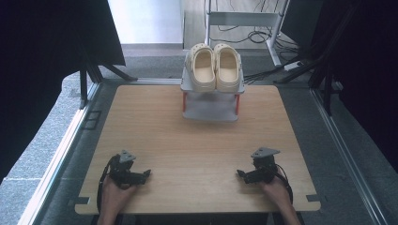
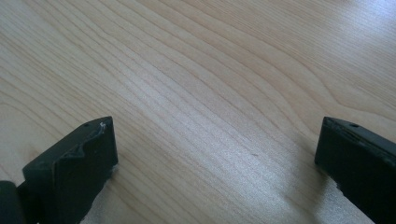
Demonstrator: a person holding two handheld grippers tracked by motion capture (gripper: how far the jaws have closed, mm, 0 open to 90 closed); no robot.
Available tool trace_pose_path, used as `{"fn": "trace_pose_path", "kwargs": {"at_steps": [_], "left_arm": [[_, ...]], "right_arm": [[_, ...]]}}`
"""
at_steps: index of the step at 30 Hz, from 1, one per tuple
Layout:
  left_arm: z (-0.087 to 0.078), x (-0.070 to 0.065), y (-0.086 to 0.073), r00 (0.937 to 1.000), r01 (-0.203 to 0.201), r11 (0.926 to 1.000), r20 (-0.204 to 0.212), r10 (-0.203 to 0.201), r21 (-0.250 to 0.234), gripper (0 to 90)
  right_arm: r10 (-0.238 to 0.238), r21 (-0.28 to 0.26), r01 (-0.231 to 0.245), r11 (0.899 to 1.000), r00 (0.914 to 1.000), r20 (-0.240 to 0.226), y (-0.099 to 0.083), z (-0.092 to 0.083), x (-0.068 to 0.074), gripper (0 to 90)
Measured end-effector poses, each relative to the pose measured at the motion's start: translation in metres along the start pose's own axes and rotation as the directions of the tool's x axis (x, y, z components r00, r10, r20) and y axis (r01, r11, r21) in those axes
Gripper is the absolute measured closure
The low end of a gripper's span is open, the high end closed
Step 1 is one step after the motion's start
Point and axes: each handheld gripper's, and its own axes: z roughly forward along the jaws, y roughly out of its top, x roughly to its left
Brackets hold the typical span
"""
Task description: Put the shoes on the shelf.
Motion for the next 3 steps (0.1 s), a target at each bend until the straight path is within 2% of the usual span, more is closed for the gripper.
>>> {"fn": "trace_pose_path", "kwargs": {"at_steps": [3], "left_arm": [[0.0002,-0.0002,0.0002,1.0000,0.000,1.0000,0.000,0.000,0.001,0.0]], "right_arm": [[-0.002,0.000,0.002,1.000,1.0000,0.003,0.0004,0.0001,-0.0003,0.0]]}}
